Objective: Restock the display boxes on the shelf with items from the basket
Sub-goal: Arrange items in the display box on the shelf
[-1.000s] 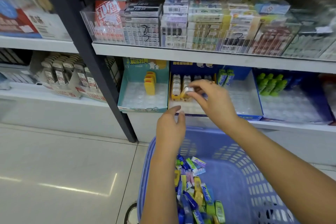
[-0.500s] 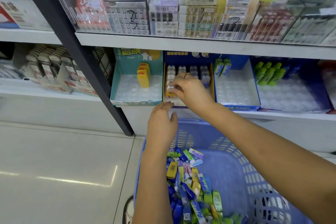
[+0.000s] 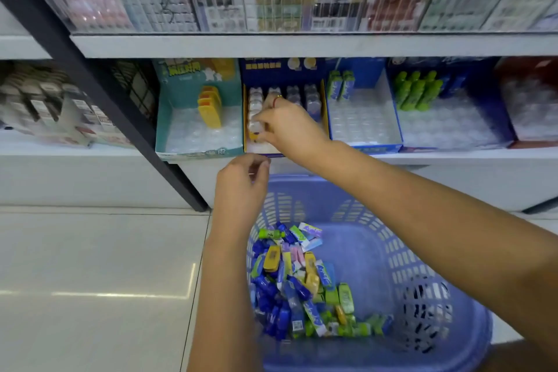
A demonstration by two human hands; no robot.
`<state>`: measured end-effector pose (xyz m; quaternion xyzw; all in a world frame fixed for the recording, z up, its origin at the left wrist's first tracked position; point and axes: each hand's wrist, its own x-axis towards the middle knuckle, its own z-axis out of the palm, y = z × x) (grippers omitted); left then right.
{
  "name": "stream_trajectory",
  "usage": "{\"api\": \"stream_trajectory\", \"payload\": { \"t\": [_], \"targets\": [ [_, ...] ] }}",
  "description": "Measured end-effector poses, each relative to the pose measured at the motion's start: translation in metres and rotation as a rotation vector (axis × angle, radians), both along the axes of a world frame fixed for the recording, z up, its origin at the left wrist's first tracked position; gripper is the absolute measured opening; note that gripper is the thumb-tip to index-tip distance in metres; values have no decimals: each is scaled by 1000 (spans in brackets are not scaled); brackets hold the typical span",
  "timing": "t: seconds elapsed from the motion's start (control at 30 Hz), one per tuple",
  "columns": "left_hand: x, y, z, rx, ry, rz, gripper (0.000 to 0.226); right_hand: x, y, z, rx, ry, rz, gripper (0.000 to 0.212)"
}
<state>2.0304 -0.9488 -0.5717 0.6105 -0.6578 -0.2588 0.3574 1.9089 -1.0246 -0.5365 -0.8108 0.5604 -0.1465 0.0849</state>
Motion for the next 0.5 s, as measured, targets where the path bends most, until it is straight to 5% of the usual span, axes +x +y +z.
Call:
{"api": "stream_trajectory", "payload": {
  "t": [0.13,0.33,0.5],
  "targets": [
    [-14,-1,-22,257,-162,-157,14,-49,53,-16,77,-128,-38,20],
    [-67,35,-101,694,-436,-567,24,-98,117,-111,945,514,80,41],
    [-110,91,-155,866,-576,-998,34,-127,174,-194,1276,696,310,61]
  ]
}}
